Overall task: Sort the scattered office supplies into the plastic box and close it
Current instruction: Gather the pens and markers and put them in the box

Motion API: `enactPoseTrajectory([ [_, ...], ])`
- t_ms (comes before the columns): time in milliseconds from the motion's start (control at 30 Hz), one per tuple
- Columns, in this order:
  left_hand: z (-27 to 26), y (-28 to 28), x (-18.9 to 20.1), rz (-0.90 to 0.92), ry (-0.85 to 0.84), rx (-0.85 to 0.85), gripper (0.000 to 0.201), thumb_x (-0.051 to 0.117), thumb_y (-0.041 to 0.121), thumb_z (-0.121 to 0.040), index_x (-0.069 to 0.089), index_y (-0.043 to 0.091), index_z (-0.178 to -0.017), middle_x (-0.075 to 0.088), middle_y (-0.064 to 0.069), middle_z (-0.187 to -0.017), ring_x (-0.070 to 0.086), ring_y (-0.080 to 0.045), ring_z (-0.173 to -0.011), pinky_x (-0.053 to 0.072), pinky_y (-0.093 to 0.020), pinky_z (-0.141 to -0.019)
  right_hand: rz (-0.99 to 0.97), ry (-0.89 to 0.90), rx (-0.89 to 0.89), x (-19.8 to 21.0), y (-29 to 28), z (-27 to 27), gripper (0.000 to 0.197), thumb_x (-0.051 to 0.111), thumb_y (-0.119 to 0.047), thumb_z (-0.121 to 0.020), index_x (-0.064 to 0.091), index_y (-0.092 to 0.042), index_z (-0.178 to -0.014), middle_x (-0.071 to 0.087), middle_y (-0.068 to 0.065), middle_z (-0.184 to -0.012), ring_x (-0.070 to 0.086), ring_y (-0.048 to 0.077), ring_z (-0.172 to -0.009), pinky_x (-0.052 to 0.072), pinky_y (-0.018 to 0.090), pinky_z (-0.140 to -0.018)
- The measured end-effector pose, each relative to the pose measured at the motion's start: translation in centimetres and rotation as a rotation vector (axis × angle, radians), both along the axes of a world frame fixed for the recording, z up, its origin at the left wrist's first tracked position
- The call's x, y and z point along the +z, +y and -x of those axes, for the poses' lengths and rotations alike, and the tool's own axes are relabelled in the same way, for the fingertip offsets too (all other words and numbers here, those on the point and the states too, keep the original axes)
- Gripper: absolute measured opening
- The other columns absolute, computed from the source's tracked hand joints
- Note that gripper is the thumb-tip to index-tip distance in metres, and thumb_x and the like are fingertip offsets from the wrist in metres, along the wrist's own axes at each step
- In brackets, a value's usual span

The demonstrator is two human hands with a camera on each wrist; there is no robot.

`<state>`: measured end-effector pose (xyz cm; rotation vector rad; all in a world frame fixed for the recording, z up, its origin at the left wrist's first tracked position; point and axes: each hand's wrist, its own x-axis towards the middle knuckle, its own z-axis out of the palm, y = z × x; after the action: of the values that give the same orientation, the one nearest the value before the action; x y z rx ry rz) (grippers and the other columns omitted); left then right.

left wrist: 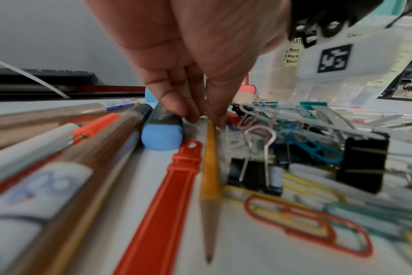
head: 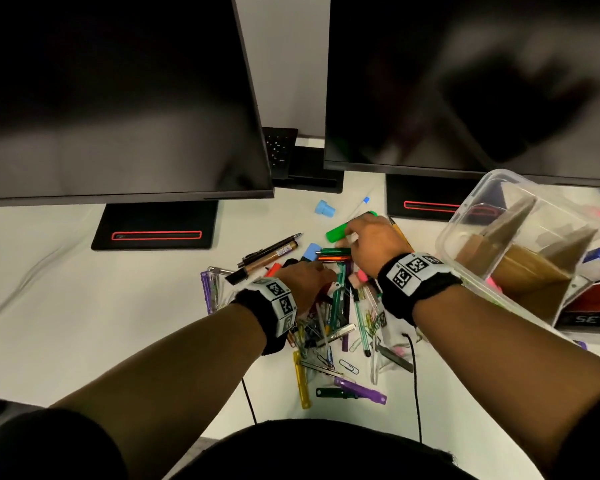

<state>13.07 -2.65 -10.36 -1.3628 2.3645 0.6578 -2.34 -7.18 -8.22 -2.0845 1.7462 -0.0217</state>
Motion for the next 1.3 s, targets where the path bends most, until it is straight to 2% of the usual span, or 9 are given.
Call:
enactPoseTrajectory([
  [200, -0.3, -0.5, -0.9, -0.053, -0.020, -0.085, 0.048, 0.048, 0.007, -0.093, 0.044, 0.019, -0.139, 0.052, -0.007, -0.138, 0.047, -0.028, -0.130, 0.046, -0.025, -0.094, -0.192, 0.132, 0.133, -1.3, -5.0, -2.3, 0.071, 0.048, -0.006, -0.085, 0.023, -0.035, -0.145, 0.005, 0.001, -0.159, 0.020, 0.033, -0.141, 0.030, 0.047, -0.113],
  [300, -0.5, -0.4, -1.0, -0.011, -0.017, -0.094, 0.048, 0.048, 0.012, -0.093, 0.043, 0.027, -0.139, 0.049, 0.000, -0.142, 0.044, -0.023, -0.133, 0.038, -0.033, -0.110, -0.252, 0.172, 0.190, -1.7, -6.7, -3.5, 0.072, 0.040, -0.002, -0.086, 0.019, -0.035, -0.146, 0.001, 0.000, -0.160, 0.015, 0.031, -0.144, 0.024, 0.047, -0.116],
  [433, -0.7, -0.3, -1.2, -0.032, -0.009, -0.079, 0.040, 0.045, 0.016, -0.095, 0.052, 0.028, -0.132, 0.054, 0.003, -0.137, 0.048, -0.021, -0.129, 0.037, -0.034, -0.110, -0.280, 0.234, 0.242, -2.7, -7.3, -3.7, 0.063, 0.041, -0.006, -0.089, 0.026, -0.028, -0.146, 0.003, 0.000, -0.160, 0.022, 0.028, -0.142, 0.026, 0.039, -0.116],
  [567, 0.0, -0.6, -1.0, -0.065, 0.054, 0.033, 0.032, 0.047, 0.011, -0.090, 0.062, 0.021, -0.116, 0.059, -0.004, -0.121, 0.058, -0.027, -0.113, 0.048, -0.032, -0.095, -0.214, 0.240, 0.263, -3.0, -6.7, -3.2, 0.043, 0.055, -0.009, -0.087, 0.054, -0.015, -0.129, 0.031, 0.010, -0.147, 0.045, 0.032, -0.127, 0.038, 0.037, -0.108],
  [700, 0.7, -1.5, -1.0, 0.033, 0.145, 0.187, 0.040, 0.051, 0.017, -0.089, 0.052, 0.026, -0.128, 0.052, 0.000, -0.132, 0.058, -0.027, -0.113, 0.045, -0.028, -0.095, -0.141, -0.008, 0.152, -2.4, -5.9, -1.4, 0.031, 0.065, -0.004, -0.080, 0.067, -0.017, -0.108, 0.048, 0.009, -0.126, 0.055, 0.028, -0.112, 0.045, 0.033, -0.099],
  [800, 1.7, -2.2, -0.7, 0.030, 0.114, 0.216, 0.034, 0.046, 0.023, -0.096, 0.051, 0.020, -0.129, 0.053, -0.006, -0.130, 0.053, -0.028, -0.117, 0.044, -0.029, -0.097, -0.048, -0.200, -0.067, -1.1, -5.4, 0.2, 0.036, 0.052, 0.004, -0.084, 0.068, -0.020, -0.105, 0.050, 0.009, -0.123, 0.056, 0.026, -0.109, 0.044, 0.026, -0.092],
  [1033, 0.9, -2.1, -2.2, 0.030, 0.127, 0.271, 0.031, 0.041, 0.022, -0.096, 0.048, 0.000, -0.117, 0.047, -0.006, -0.080, 0.059, -0.039, -0.090, 0.041, -0.028, -0.062, -0.040, -0.335, -0.265, 0.9, -1.5, 0.4, 0.032, 0.055, -0.008, -0.086, 0.050, -0.024, -0.114, 0.047, 0.010, -0.108, 0.054, 0.025, -0.087, 0.048, 0.030, -0.085],
  [1200, 1.0, -1.3, -1.6, 0.078, 0.105, 0.161, 0.040, 0.055, 0.013, -0.088, 0.052, 0.009, -0.127, 0.044, -0.015, -0.121, 0.057, -0.036, -0.101, 0.048, -0.037, -0.085, -0.062, -0.276, -0.293, 0.6, 2.2, 1.8, 0.014, 0.054, -0.016, -0.090, 0.047, -0.011, -0.101, 0.052, 0.013, -0.090, 0.058, 0.035, -0.095, 0.045, 0.034, -0.078],
  [1300, 0.5, -0.6, -0.8, 0.106, 0.224, 0.229, 0.033, 0.049, 0.011, -0.089, 0.055, 0.008, -0.121, 0.049, -0.015, -0.123, 0.057, -0.034, -0.106, 0.045, -0.034, -0.090, -0.090, -0.165, -0.268, 0.7, 3.0, 2.0, 0.026, 0.047, -0.018, -0.094, 0.045, -0.003, -0.116, 0.062, 0.019, -0.107, 0.059, 0.033, -0.104, 0.045, 0.032, -0.081],
])
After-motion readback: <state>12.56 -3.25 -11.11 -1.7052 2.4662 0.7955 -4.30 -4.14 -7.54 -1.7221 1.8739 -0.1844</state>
